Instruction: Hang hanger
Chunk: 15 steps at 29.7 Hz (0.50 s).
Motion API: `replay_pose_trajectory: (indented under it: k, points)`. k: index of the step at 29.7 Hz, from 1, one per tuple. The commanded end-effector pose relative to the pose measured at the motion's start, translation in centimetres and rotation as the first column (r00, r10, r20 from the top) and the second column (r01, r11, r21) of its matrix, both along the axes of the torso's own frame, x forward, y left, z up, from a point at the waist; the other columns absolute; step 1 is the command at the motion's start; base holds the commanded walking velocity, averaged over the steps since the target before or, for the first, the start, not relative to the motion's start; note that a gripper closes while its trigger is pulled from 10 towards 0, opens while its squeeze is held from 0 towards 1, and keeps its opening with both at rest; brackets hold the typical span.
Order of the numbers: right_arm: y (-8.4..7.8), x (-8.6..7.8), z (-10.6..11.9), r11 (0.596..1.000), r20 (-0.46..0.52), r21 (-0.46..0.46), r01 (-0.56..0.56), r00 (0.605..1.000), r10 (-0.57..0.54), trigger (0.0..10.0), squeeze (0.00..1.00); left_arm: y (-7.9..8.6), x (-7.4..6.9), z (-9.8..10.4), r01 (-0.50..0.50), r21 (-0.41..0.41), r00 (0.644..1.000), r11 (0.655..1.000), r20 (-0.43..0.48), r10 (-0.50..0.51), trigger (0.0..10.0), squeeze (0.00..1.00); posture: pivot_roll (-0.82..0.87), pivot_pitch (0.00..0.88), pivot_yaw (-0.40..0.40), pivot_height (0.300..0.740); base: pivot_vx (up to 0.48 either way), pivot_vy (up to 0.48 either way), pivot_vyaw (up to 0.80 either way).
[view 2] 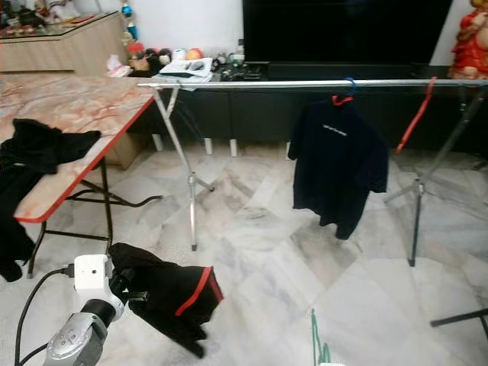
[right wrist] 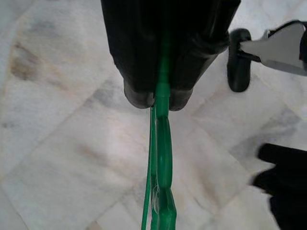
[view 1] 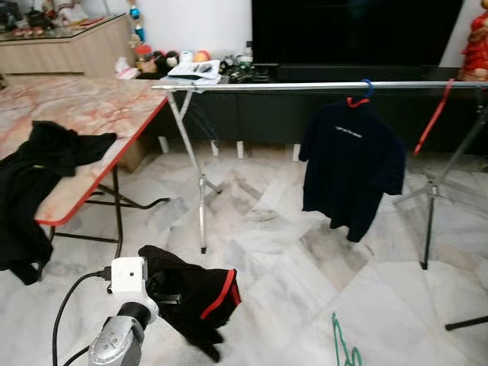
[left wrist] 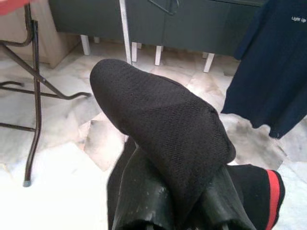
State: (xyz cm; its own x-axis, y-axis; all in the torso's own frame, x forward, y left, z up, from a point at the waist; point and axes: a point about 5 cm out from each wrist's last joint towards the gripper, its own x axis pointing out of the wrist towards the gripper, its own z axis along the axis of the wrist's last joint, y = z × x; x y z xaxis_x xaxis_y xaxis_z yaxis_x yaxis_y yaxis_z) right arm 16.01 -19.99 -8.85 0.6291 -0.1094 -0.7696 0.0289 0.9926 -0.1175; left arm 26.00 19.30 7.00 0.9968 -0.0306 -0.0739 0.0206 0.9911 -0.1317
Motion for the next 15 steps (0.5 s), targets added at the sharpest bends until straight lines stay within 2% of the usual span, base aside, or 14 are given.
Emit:
replay_pose_trajectory:
  k: [1, 5, 9, 15]
  points:
    - [0.12, -0.85, -0.38, 1.000, -0.027, 0.006, -0.001, 1.000, 0.001, 10.0, 0.00, 0.10, 0.25, 0.59, -0.002, -0.003, 1.000, 1.000, 0.018, 0.002, 10.0, 0.00, 0.04, 0.059, 0.074, 0.740, 0.000, 0.307, 0.00]
    - [0.11, -1.10, -0.48, 1.000, -0.036, 0.002, -0.008, 0.999, 0.008, 10.0, 0.00, 0.07, 0.24, 0.57, 0.001, -0.005, 1.000, 1.000, 0.016, -0.001, 10.0, 0.00, 0.04, 0.060, 0.076, 0.740, 0.000, 0.310, 0.00]
    - [0.06, -1.31, -0.56, 1.000, -0.042, 0.006, -0.004, 0.999, 0.004, 10.0, 0.00, 0.00, 0.27, 0.58, 0.002, -0.007, 1.000, 1.000, 0.015, -0.002, 10.0, 0.00, 0.04, 0.062, 0.075, 0.740, 0.000, 0.308, 0.49]
    - [0.09, -1.35, -0.59, 1.000, -0.046, 0.010, -0.001, 0.999, 0.001, 10.0, 0.00, -0.10, 0.29, 0.60, 0.001, -0.011, 1.000, 1.000, 0.015, -0.001, 10.0, 0.00, 0.04, 0.063, 0.074, 0.740, 0.000, 0.312, 0.00]
